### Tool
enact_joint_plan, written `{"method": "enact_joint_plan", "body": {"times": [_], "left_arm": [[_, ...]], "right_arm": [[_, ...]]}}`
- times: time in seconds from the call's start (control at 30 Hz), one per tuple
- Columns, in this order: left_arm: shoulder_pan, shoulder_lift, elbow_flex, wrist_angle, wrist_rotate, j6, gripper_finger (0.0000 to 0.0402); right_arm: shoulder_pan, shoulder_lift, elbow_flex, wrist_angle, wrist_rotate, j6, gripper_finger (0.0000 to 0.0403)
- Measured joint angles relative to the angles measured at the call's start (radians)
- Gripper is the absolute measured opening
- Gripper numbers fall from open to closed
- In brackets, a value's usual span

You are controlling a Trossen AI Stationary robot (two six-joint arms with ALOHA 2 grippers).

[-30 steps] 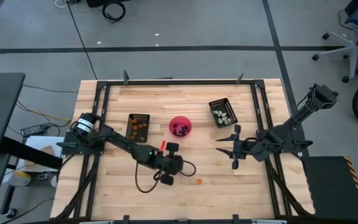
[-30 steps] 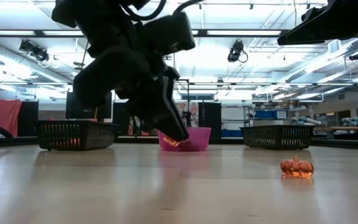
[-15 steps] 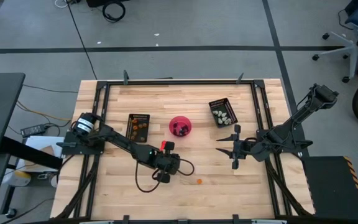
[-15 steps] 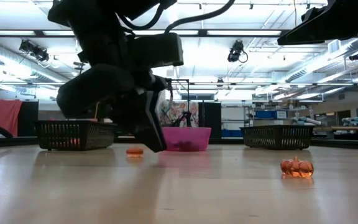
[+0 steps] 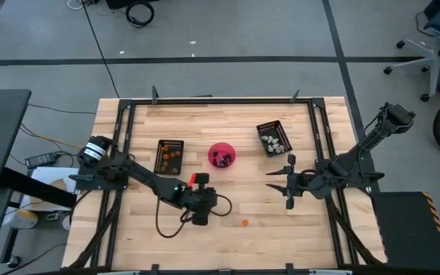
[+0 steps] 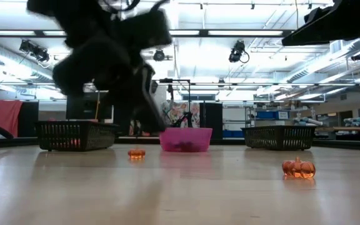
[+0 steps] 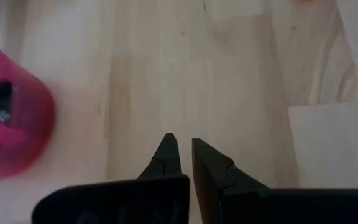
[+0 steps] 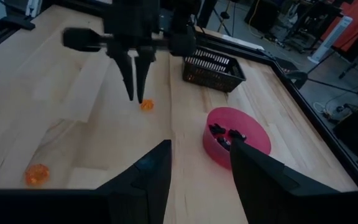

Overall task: Sort Halloween decoration
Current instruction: Put the orange pumpkin toy into the left black bin

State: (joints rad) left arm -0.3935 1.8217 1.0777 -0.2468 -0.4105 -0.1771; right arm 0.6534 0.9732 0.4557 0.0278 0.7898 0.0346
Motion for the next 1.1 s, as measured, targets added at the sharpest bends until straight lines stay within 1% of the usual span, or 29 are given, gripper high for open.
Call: {"method": "enact_joint_plan", "body": {"times": [0.07,0.17,0.3,0.4,0.47,0.57,0.7,0.83,1.0,1.1], "left_arm": [[-0.005,-0.001,-0.049,0.052,0.002,-0.028,0.0001],[-0.012,-0.006,-0.091,0.116,-0.001,-0.072,0.0001],[-0.023,-0.007,-0.125,0.119,-0.001,-0.118,0.0001],[-0.027,-0.007,-0.159,0.158,-0.009,-0.148,0.0001],[-0.033,-0.012,-0.199,0.225,-0.015,-0.163,0.0001],[-0.046,-0.022,-0.264,0.385,-0.019,-0.172,0.0001],[-0.082,-0.034,-0.338,0.543,-0.024,-0.172,0.0001],[-0.125,-0.036,-0.406,0.617,-0.094,-0.203,0.0001],[-0.152,-0.035,-0.475,0.681,-0.203,-0.302,0.0002],[-0.155,-0.035,-0.478,0.685,-0.222,-0.328,0.0006]], "right_arm": [[0.008,0.000,0.000,0.003,0.001,-0.001,0.0167],[0.013,0.000,0.000,0.004,0.016,-0.004,0.0167],[0.013,0.000,0.000,0.010,0.025,-0.009,0.0167],[0.013,0.000,0.000,0.010,0.025,-0.009,0.0167],[0.013,0.000,0.000,0.010,0.025,-0.009,0.0167],[0.013,0.000,0.000,0.009,0.025,-0.008,0.0167],[0.013,0.000,0.000,0.009,0.025,-0.009,0.0167],[0.013,0.000,0.000,0.013,0.025,-0.011,0.0167],[0.013,0.000,0.000,0.020,0.025,-0.011,0.0167],[0.013,0.000,0.000,0.023,0.025,-0.012,0.0167]]}}
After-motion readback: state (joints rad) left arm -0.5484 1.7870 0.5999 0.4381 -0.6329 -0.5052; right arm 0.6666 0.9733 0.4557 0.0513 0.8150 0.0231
